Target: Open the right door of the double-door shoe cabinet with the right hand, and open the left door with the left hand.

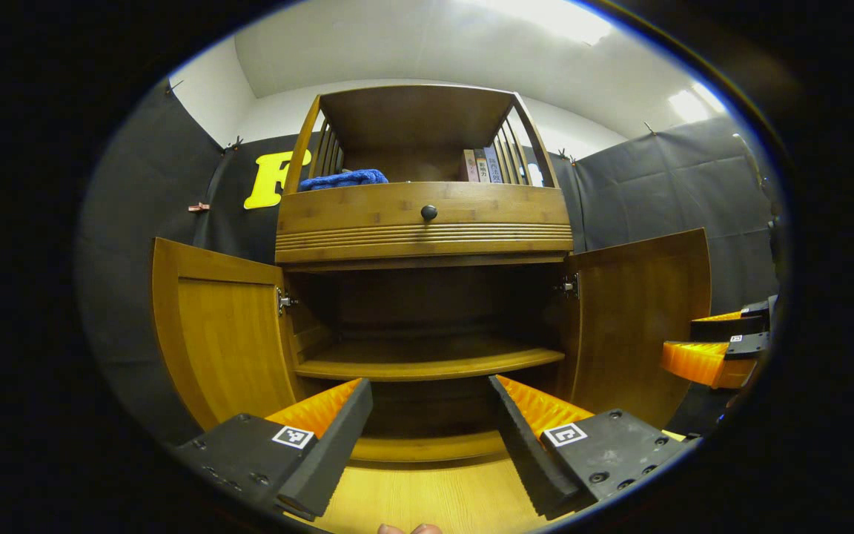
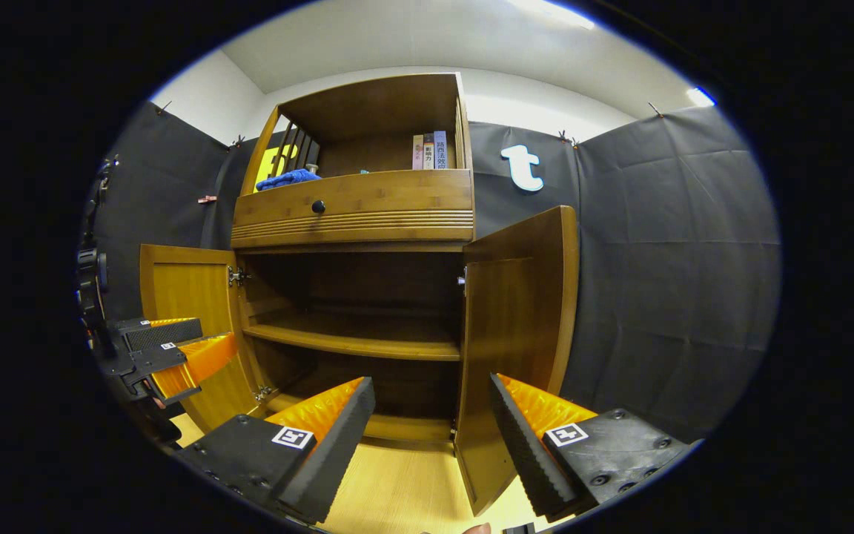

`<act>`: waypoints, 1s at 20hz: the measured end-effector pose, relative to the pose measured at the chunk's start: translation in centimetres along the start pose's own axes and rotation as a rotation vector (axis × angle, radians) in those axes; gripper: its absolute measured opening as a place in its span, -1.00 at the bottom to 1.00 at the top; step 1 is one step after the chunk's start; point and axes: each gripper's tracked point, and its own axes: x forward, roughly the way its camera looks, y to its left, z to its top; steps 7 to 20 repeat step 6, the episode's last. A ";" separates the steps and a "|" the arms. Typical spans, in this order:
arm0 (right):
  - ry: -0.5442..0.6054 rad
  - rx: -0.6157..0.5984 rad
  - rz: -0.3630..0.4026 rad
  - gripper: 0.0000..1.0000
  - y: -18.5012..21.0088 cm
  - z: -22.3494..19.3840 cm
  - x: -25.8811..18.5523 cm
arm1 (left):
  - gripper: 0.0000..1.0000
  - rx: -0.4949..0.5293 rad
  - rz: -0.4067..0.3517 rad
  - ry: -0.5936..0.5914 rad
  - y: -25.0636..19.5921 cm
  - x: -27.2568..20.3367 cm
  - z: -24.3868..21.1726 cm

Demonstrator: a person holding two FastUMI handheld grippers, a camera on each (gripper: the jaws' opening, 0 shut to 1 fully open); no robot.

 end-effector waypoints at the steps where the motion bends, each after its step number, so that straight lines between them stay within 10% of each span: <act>1: -0.002 0.001 0.000 0.91 0.0 0.1 0.0 | 0.94 0.000 0.003 -0.002 0.1 -0.1 0.1; 20: 0.001 0.000 0.001 0.92 0.1 0.0 -0.1 | 0.93 -0.018 0.015 -0.016 0.5 -0.4 0.5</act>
